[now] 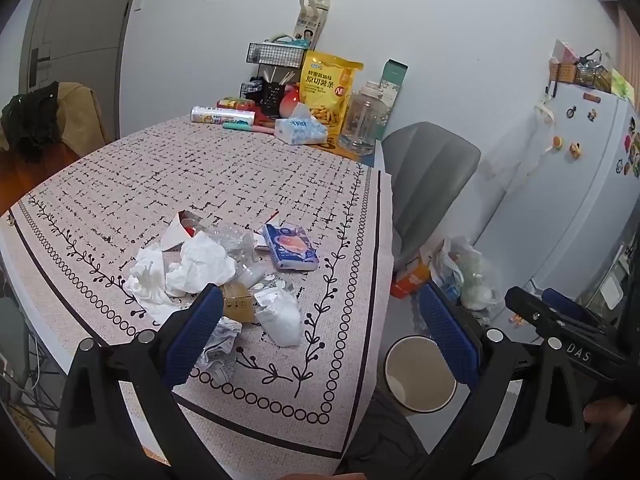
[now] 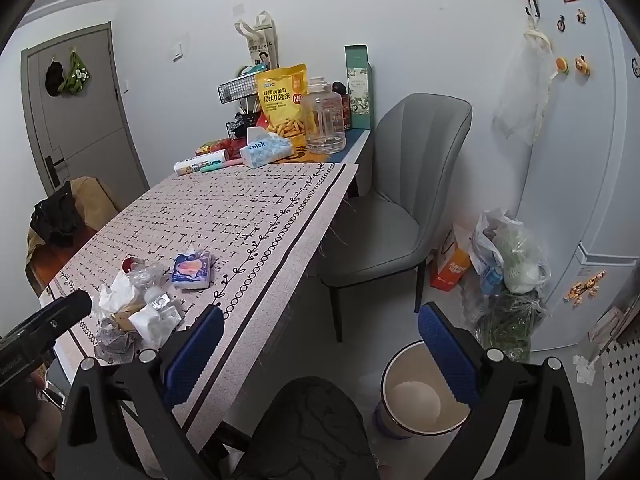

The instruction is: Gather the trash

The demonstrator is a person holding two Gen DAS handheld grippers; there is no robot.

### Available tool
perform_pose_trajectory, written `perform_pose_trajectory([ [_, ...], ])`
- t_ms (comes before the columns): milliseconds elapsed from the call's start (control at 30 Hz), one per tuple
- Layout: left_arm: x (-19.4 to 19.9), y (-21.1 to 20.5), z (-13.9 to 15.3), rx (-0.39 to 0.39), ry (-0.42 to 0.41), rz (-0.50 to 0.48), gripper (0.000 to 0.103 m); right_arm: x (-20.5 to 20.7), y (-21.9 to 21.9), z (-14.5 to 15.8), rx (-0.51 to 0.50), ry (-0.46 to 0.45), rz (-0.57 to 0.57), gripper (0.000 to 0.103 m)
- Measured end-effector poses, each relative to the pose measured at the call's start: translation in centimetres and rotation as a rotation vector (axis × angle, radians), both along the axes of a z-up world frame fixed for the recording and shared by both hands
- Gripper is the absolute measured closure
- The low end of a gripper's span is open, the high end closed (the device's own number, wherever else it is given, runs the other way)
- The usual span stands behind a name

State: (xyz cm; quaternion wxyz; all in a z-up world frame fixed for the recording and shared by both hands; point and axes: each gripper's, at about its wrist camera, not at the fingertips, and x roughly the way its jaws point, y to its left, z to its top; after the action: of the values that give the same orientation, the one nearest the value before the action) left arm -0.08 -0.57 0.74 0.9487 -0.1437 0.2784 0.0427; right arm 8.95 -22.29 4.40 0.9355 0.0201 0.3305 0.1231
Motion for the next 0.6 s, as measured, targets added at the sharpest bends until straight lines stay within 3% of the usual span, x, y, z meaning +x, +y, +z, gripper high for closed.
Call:
perform_pose_trajectory([
  [600, -0.03, 0.21, -0.05, -0.01, -0.027, 0.008, 0.006, 0.02, -0.47, -0.19, 0.008, 0.002, -0.012, 0.008],
])
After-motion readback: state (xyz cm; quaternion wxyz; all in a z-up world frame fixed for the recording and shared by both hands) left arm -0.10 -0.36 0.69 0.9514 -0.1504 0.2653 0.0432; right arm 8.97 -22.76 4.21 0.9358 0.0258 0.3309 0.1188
